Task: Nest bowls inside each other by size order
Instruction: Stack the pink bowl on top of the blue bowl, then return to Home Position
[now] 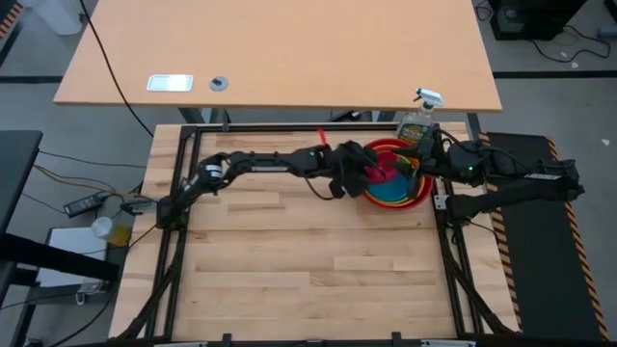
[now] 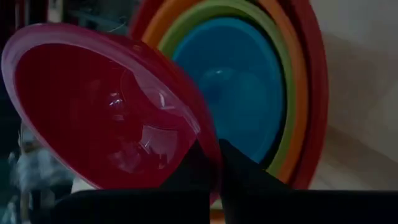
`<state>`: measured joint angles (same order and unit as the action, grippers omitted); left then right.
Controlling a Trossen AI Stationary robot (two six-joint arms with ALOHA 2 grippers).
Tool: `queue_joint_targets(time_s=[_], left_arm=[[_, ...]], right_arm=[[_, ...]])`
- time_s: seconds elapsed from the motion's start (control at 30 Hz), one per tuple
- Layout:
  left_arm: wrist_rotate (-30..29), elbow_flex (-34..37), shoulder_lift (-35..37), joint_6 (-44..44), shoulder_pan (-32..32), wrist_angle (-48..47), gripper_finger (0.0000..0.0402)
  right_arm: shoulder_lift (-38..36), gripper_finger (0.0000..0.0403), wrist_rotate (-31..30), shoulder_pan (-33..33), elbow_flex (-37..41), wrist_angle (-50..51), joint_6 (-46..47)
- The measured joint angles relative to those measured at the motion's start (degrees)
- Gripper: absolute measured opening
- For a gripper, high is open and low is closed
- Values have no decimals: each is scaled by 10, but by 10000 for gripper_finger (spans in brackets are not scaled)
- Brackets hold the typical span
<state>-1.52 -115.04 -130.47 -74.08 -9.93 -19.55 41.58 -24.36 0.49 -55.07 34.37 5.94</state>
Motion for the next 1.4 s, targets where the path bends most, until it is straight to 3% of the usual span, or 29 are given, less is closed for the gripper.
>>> queue_joint_targets(time_s=[0.33,0.5,0.7,1.0,1.4], left_arm=[[-22,-85,-83,-155,15,-59,9],[-23,-94,-92,-154,7,-44,15],[-22,-93,-92,-156,1,7,86],[-25,-93,-92,-140,-5,-10,172],[-69,-92,-70,-63,-3,-33,187]], right_arm=[[0,169,0,0,0,-1,-1],[0,169,0,0,0,-5,-1],[0,169,0,0,0,-14,-1],[0,169,0,0,0,-14,-12],[0,169,0,0,0,-13,-16]])
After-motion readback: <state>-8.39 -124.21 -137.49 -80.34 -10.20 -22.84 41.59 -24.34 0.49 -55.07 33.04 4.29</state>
